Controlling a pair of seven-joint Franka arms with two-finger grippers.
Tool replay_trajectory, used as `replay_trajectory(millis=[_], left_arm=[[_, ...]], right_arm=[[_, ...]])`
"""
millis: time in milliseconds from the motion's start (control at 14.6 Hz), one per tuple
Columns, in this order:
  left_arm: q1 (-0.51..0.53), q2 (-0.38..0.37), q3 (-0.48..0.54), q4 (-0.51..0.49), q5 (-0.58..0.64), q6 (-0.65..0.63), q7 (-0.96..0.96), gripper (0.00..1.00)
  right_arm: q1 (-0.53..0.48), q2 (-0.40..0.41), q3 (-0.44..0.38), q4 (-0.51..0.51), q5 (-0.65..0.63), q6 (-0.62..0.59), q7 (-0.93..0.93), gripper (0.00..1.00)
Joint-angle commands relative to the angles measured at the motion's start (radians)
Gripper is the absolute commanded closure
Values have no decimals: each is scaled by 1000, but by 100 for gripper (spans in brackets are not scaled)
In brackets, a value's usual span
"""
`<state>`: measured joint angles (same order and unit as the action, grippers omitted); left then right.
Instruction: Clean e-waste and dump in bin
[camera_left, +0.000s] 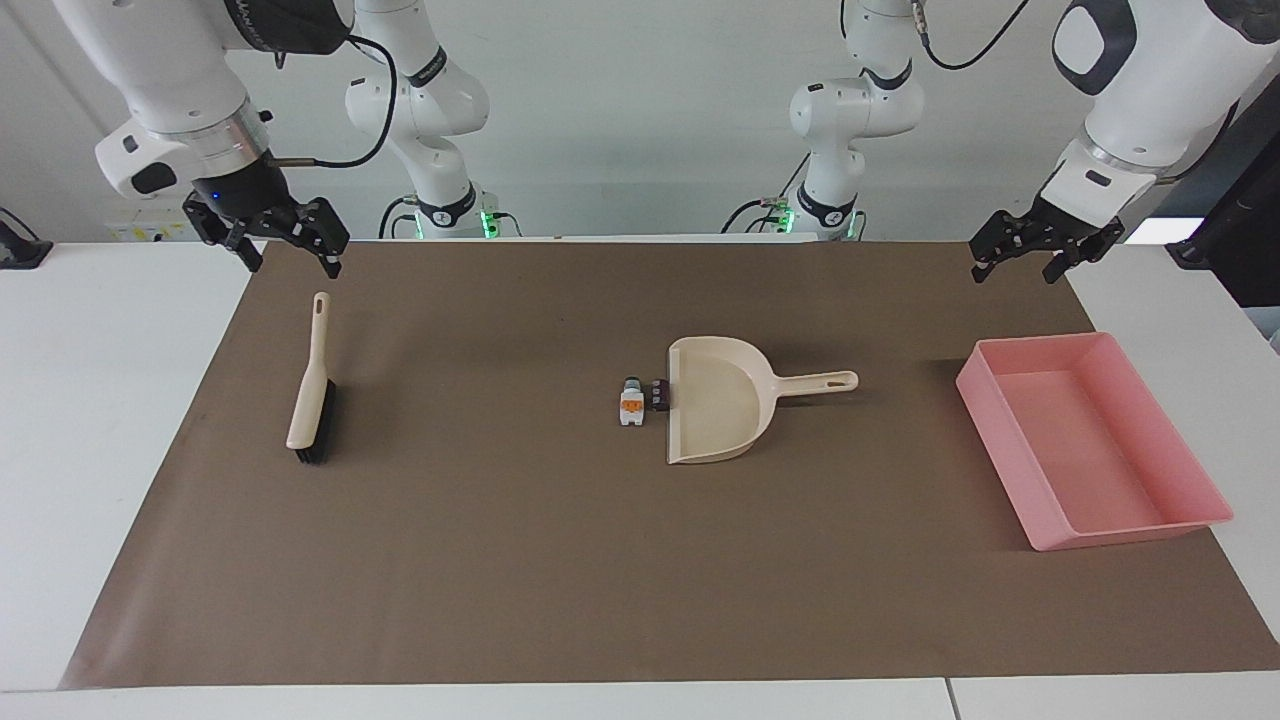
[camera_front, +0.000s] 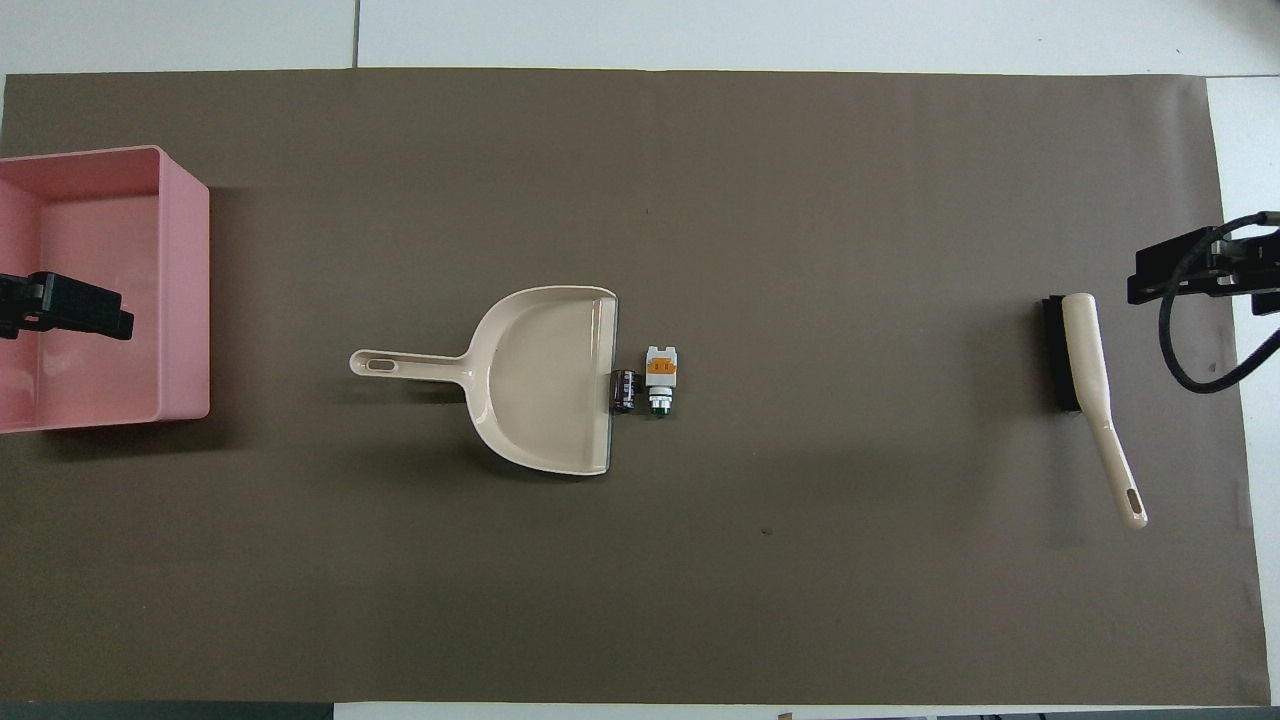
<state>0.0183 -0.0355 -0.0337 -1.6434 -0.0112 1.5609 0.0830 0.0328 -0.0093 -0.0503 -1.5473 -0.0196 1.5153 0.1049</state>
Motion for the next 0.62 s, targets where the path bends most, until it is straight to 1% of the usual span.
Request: replay_trajectory(millis=[0,342,548], left_arm=[[-3,-6,-3,-9,20,5,-6,0],[-1,-6,-5,-9,20,-2,0,0],[0,-6,-3,-9,20,-2,4,0]], right_arm=[[-13,-9,4,-2,20,-9,-13,0],[-13,-14,4,-20,20,-4,-14,0],[-19,-66,3,-129,20,43,-21,0]])
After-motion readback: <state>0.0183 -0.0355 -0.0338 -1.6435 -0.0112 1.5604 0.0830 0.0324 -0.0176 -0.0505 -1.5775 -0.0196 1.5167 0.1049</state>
